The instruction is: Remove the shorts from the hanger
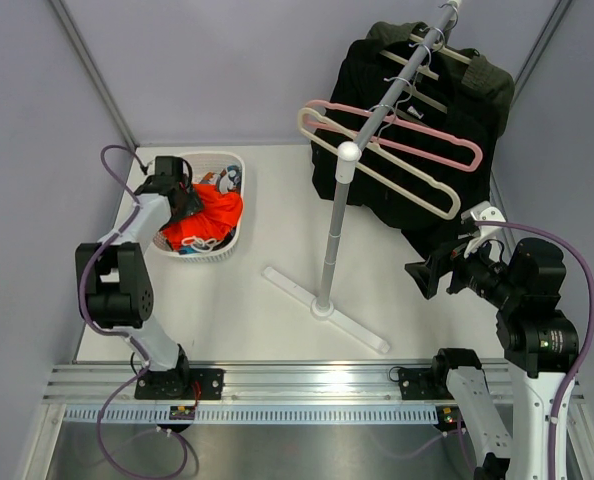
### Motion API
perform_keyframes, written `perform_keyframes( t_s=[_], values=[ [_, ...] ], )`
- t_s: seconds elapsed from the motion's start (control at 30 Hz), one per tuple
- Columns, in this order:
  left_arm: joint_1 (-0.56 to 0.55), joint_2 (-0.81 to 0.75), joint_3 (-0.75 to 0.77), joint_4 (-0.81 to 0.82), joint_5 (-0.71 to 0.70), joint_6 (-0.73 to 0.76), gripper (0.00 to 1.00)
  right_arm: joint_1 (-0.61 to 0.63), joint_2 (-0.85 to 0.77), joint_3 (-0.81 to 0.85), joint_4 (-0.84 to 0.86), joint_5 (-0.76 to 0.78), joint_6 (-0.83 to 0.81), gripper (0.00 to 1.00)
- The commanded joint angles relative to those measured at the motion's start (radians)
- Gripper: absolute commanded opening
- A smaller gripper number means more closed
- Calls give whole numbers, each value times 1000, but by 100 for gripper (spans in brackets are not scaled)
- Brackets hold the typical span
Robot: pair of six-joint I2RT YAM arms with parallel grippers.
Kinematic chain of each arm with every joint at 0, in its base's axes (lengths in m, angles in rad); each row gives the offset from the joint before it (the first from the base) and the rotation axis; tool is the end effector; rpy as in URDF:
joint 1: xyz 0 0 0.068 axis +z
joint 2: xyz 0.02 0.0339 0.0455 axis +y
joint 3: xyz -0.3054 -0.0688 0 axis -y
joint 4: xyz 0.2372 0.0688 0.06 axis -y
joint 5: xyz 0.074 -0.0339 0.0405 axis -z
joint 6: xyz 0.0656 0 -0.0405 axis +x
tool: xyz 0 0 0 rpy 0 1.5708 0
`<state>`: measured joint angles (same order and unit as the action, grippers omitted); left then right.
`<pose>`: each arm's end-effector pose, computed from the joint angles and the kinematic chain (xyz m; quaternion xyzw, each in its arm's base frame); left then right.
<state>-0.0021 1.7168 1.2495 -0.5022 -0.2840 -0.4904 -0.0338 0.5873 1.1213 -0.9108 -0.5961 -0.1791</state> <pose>0.3808 0.0176 0.2494 -0.2692 0.9074 0.0596 0.3173 0.0599 0.0348 0.4079 -0.2220 0.7765 0.1844 0.5601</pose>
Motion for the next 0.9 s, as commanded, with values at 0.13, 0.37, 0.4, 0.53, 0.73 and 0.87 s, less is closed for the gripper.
perform_keyframes(
  t_s=[0.13,0.37,0.4,0.53,0.73,0.87],
  values=[
    [-10,-261,47,27,141,53,93,-3,2,35,-7,-30,35,100],
    [-10,-391,71,22,252,114,99,-3,-3,67,-34,-28,40,99],
    [-9,-410,62,30,275,140,99,-3,-3,77,-40,-24,41,99],
    [-16,-560,-97,178,564,170,99,-3,-4,80,-31,10,65,100],
    [-134,-934,-309,320,820,142,99,-3,-18,57,12,117,128,99],
    [-197,-1141,-416,295,907,151,99,-3,-46,31,36,194,138,99]
  ],
)
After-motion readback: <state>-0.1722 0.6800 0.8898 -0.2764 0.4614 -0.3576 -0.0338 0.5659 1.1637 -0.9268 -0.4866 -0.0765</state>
